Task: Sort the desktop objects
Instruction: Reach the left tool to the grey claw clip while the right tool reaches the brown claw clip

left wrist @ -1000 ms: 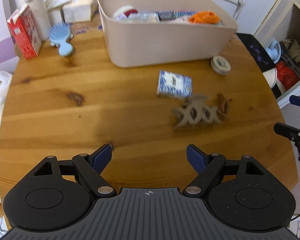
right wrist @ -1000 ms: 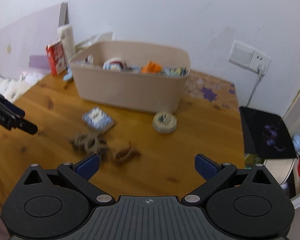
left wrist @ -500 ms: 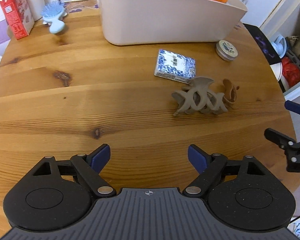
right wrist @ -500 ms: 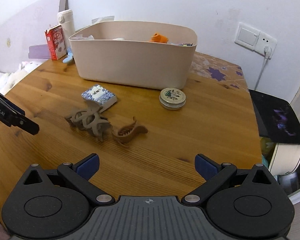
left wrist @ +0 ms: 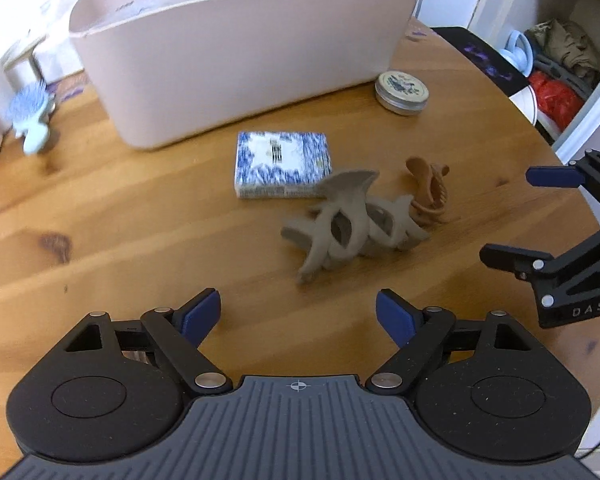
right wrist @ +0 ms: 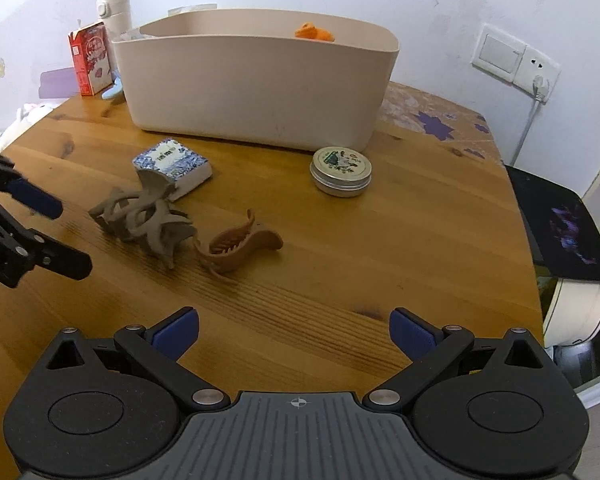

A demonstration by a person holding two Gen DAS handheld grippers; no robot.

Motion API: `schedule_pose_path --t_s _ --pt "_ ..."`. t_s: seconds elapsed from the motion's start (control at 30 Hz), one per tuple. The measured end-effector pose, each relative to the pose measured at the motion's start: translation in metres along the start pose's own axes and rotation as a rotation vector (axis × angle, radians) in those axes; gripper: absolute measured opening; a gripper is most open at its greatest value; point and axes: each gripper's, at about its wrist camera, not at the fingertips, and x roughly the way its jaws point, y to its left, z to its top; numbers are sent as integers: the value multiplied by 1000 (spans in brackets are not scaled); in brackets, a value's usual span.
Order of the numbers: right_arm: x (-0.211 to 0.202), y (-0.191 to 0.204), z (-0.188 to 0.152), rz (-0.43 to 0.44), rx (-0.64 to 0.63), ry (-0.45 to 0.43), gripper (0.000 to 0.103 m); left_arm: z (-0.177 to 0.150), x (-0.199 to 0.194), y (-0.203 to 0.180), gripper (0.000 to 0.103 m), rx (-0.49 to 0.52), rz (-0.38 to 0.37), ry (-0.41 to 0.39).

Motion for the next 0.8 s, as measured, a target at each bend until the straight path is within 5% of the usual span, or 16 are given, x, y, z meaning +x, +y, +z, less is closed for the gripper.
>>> schedule_pose_path --t_s 0.57,0.8 --pt "27 6 16 78 -170 -13 103 20 24 -7 86 139 -41 -67" --pt "34 7 24 113 -198 -33 93 24 27 -16 86 194 -103 -71"
